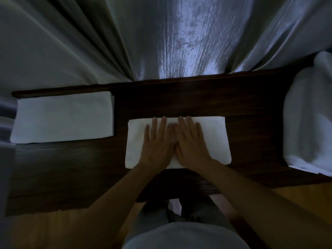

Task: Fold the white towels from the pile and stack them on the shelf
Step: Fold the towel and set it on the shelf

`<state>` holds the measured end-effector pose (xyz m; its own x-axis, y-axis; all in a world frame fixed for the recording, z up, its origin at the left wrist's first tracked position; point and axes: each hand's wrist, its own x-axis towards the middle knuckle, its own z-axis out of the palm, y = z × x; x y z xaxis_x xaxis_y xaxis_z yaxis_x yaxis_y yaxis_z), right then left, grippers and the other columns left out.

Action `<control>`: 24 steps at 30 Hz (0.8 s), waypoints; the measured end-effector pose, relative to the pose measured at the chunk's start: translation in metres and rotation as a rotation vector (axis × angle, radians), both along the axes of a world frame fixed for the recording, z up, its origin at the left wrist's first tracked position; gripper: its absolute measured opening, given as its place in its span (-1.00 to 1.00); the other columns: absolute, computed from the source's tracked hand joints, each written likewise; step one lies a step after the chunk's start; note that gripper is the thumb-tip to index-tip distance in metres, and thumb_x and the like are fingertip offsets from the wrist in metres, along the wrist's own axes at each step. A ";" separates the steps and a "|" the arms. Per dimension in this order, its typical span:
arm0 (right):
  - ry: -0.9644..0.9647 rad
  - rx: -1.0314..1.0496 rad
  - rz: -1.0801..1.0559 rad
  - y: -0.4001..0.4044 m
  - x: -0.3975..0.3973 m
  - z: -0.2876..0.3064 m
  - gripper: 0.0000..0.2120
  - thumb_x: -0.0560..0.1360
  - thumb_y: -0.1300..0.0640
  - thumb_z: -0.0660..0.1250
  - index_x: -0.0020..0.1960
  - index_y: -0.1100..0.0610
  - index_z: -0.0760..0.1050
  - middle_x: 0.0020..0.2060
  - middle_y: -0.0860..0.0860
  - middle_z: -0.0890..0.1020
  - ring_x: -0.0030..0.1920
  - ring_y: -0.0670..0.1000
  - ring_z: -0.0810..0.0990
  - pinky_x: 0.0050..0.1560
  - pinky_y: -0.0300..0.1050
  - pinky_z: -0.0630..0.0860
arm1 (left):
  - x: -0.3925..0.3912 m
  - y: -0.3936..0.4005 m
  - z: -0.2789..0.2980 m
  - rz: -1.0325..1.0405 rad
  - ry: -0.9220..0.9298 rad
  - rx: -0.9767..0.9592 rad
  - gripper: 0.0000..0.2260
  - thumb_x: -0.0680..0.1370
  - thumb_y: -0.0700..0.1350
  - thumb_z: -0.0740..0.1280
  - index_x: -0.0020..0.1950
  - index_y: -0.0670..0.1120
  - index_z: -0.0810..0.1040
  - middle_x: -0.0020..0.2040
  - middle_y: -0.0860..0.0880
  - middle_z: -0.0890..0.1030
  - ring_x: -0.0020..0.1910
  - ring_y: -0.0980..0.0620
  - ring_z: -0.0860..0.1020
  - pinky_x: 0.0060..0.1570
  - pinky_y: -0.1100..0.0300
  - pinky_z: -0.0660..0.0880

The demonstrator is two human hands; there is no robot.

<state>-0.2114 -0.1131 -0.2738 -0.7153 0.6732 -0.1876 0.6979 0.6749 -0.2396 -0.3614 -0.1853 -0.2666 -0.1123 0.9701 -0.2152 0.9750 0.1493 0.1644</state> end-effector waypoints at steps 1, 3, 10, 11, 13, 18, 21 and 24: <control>-0.030 0.018 0.035 0.001 0.000 -0.008 -0.32 0.62 -0.17 0.04 0.65 0.13 0.08 0.64 0.18 0.06 0.64 0.22 -0.04 0.56 0.36 0.04 | -0.003 0.001 -0.011 -0.011 0.012 -0.031 -0.29 0.63 0.29 0.11 0.66 -0.03 0.01 0.66 -0.18 -0.05 0.63 -0.26 -0.11 0.55 -0.31 -0.01; -0.043 0.071 0.068 0.007 0.012 -0.019 -0.32 0.63 -0.18 0.04 0.67 0.06 0.02 0.65 0.14 0.01 0.65 0.19 -0.08 0.57 0.35 -0.03 | -0.017 -0.004 -0.024 0.002 0.029 -0.041 -0.23 0.58 0.41 0.03 0.67 0.05 -0.08 0.67 -0.13 -0.13 0.62 -0.25 -0.19 0.55 -0.30 -0.08; -0.108 0.081 -0.197 0.039 0.075 -0.018 -0.30 0.62 -0.28 -0.05 0.67 -0.02 -0.08 0.65 0.14 -0.02 0.65 0.15 -0.08 0.60 0.24 -0.06 | -0.055 -0.019 -0.022 0.167 0.022 -0.085 -0.03 0.45 0.58 -0.03 0.66 0.01 -0.20 0.66 -0.15 -0.20 0.63 -0.14 -0.23 0.57 -0.21 -0.16; -0.124 0.070 -0.193 0.040 0.075 -0.016 -0.30 0.62 -0.28 -0.06 0.67 -0.01 -0.08 0.65 0.15 -0.01 0.65 0.16 -0.07 0.60 0.25 -0.06 | -0.055 -0.018 -0.018 0.158 0.024 -0.104 -0.03 0.45 0.58 -0.07 0.65 0.00 -0.22 0.65 -0.15 -0.21 0.63 -0.14 -0.24 0.57 -0.22 -0.19; -0.161 0.066 -0.173 0.045 0.071 -0.010 -0.32 0.63 -0.26 -0.05 0.67 0.00 -0.02 0.64 0.17 0.06 0.64 0.18 -0.01 0.58 0.31 -0.06 | -0.060 -0.015 -0.009 0.129 0.030 -0.141 -0.07 0.47 0.55 -0.13 0.65 0.01 -0.25 0.65 -0.13 -0.21 0.63 -0.13 -0.24 0.55 -0.24 -0.25; -0.129 -0.073 -0.221 0.084 0.068 0.018 -0.48 0.61 0.00 0.15 0.55 0.07 0.29 0.44 0.18 0.41 0.46 0.26 0.30 0.44 0.27 0.26 | -0.095 0.008 0.016 0.123 -0.062 -0.183 -0.38 0.66 0.21 0.10 0.63 -0.07 0.10 0.60 -0.17 0.19 0.57 -0.22 0.16 0.51 -0.21 0.16; -0.149 -0.223 -0.272 0.119 0.064 0.027 -0.49 0.52 0.05 0.29 0.46 0.11 0.42 0.33 0.19 0.49 0.37 0.27 0.41 0.37 0.12 0.38 | -0.121 0.031 0.024 0.164 -0.066 -0.224 -0.53 0.65 0.06 0.25 0.51 -0.10 0.34 0.44 -0.19 0.40 0.39 -0.24 0.39 0.34 -0.12 0.40; -0.157 -0.407 -0.312 0.148 0.055 0.035 -0.55 0.50 0.14 0.41 0.37 0.17 0.48 0.27 0.19 0.56 0.27 0.20 0.54 0.26 -0.05 0.48 | -0.140 0.053 0.035 0.195 -0.241 -0.395 -0.56 0.61 -0.02 0.37 0.45 -0.11 0.41 0.40 -0.14 0.47 0.33 -0.15 0.46 0.27 0.07 0.43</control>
